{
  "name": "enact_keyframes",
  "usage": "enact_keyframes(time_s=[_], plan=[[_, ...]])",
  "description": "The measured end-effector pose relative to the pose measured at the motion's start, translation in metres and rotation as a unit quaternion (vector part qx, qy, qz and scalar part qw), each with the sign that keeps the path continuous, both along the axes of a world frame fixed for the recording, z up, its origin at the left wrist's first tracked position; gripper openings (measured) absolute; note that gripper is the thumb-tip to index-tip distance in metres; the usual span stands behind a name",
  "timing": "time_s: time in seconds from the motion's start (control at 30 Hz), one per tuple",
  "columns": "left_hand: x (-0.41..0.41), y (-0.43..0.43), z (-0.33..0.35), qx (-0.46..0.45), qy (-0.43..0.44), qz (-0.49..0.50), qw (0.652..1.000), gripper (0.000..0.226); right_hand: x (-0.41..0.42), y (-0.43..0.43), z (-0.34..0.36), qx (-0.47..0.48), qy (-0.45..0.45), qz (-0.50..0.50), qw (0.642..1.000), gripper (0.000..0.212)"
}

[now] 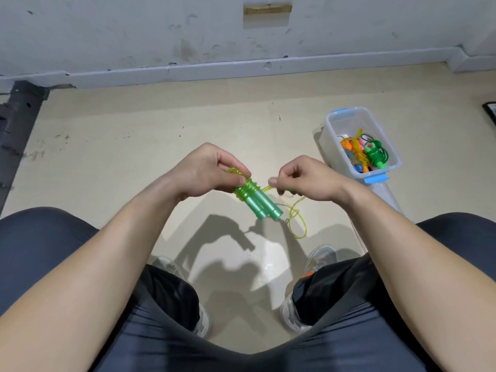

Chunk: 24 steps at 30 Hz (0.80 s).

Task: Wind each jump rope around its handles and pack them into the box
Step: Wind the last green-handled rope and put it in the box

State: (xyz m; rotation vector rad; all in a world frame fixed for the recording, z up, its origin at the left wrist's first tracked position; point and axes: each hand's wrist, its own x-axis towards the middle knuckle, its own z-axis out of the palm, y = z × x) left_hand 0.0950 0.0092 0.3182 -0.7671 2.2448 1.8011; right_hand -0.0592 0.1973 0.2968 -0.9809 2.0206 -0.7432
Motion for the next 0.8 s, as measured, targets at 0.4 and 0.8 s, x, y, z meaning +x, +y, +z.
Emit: enact_keyframes(time_s=[0.4, 0.8], plan=[[-0.012, 0.016, -0.031, -0.237, 0.114, 0.217, 0.94, 0.012, 0.061, -0.025, -0.004, -0.122, -0.098, -0.218, 0.963, 0.011], [-0.013, 0.023, -0.012, 0.234, 0.115, 0.359, 0.896, 0.008, 0.059, -0.018, -0.025, -0.107, -0.052, -0.105, 0.987, 0.029]])
